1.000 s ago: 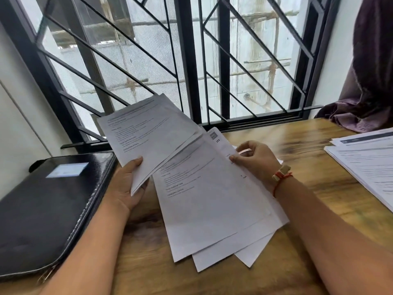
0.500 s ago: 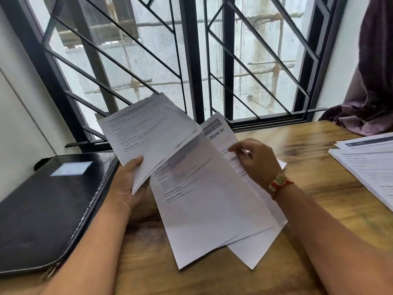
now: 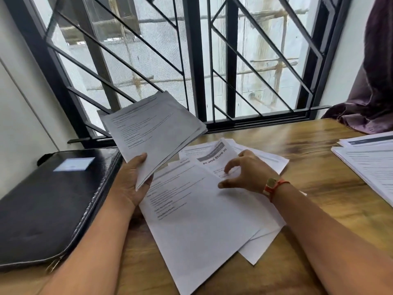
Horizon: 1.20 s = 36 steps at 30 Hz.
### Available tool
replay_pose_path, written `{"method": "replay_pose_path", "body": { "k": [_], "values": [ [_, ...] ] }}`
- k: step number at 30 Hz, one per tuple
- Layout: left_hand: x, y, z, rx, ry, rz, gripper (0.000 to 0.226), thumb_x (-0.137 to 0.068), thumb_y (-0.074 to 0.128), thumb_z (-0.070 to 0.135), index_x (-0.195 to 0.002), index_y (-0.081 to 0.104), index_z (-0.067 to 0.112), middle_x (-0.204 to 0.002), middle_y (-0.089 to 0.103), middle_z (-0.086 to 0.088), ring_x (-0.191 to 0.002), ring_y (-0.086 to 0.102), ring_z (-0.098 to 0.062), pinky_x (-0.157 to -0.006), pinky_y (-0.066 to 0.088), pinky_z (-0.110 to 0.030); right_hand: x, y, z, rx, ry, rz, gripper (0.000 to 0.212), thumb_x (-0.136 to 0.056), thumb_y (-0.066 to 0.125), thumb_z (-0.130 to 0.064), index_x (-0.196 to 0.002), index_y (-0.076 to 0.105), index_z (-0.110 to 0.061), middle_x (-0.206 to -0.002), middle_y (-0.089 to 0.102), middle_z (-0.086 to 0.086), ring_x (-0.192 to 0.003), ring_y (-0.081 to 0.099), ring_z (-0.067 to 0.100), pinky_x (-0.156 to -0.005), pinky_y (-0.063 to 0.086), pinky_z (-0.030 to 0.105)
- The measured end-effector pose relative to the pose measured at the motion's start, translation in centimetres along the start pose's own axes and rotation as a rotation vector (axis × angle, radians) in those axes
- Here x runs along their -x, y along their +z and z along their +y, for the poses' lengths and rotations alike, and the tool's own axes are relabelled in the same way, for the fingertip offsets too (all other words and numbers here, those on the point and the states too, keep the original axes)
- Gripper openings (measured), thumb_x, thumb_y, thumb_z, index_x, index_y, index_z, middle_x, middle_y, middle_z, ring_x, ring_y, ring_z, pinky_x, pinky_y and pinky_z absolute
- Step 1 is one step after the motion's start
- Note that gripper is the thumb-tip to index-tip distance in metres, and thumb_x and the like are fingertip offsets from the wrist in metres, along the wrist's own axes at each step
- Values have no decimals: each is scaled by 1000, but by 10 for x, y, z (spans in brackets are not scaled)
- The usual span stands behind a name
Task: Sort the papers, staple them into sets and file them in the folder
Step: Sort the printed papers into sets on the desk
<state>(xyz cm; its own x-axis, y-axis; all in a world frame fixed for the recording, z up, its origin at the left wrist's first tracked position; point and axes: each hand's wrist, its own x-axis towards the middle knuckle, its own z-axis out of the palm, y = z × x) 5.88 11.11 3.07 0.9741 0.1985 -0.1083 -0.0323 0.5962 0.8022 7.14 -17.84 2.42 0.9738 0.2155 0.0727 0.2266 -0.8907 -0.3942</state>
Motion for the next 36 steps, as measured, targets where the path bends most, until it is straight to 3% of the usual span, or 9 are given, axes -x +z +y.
{"method": "replay_pose_path", "body": {
  "k": [4,12,15,18,24,29,36],
  "values": [
    [-1,0,-2,20,-13,-19,33,-97,57,6,-129,58,12,-91,75,-8,-70,74,-17,-46,54,-22,1,4,-3,60,45,-63,71,-47,74,-82,-104,62,-41,-125,43,1,-116,47,23,-101,46,41],
    [-3,1,-4,3,-1,-33,29,-98,52,4,-125,57,13,-83,76,-5,-65,73,-16,-43,52,-21,-5,9,1,16,52,-5,49,-69,77,-63,-103,68,-30,-121,51,3,-104,54,19,-89,48,33],
    [-4,1,-6,-11,7,-31,32,-97,55,4,-128,58,14,-91,75,-7,-68,74,-18,-45,54,-23,-6,13,0,44,32,17,53,-75,74,-62,-112,66,-25,-122,55,4,-107,54,20,-89,47,32],
    [-2,3,-8,-44,-14,-68,22,-99,52,6,-116,63,14,-84,76,-5,-67,74,-18,-46,55,-24,-6,14,-2,14,-13,46,55,-84,66,-59,-124,61,-22,-128,61,5,-116,55,22,-93,45,32],
    [-3,2,-13,-63,-19,-93,24,-99,51,5,-118,63,13,-87,76,-8,-72,75,-21,-51,58,-29,-9,15,2,36,35,36,71,-93,45,-64,-147,35,-20,-132,62,7,-120,54,32,-97,47,42],
    [-5,0,-13,-70,-13,-104,30,-98,53,5,-125,63,13,-99,75,-10,-81,75,-24,-59,60,-33,-10,20,1,1,-29,-96,62,-101,34,-55,-152,28,-21,-146,51,7,-133,46,29,-109,39,46],
    [-4,0,-13,-77,-17,-85,31,-98,55,7,-128,61,12,-94,76,-9,-78,76,-23,-55,59,-31,-7,19,-1,-51,-125,-99,56,-105,39,-40,-156,21,-25,-155,40,-2,-141,40,24,-115,31,36]
  ]
}}
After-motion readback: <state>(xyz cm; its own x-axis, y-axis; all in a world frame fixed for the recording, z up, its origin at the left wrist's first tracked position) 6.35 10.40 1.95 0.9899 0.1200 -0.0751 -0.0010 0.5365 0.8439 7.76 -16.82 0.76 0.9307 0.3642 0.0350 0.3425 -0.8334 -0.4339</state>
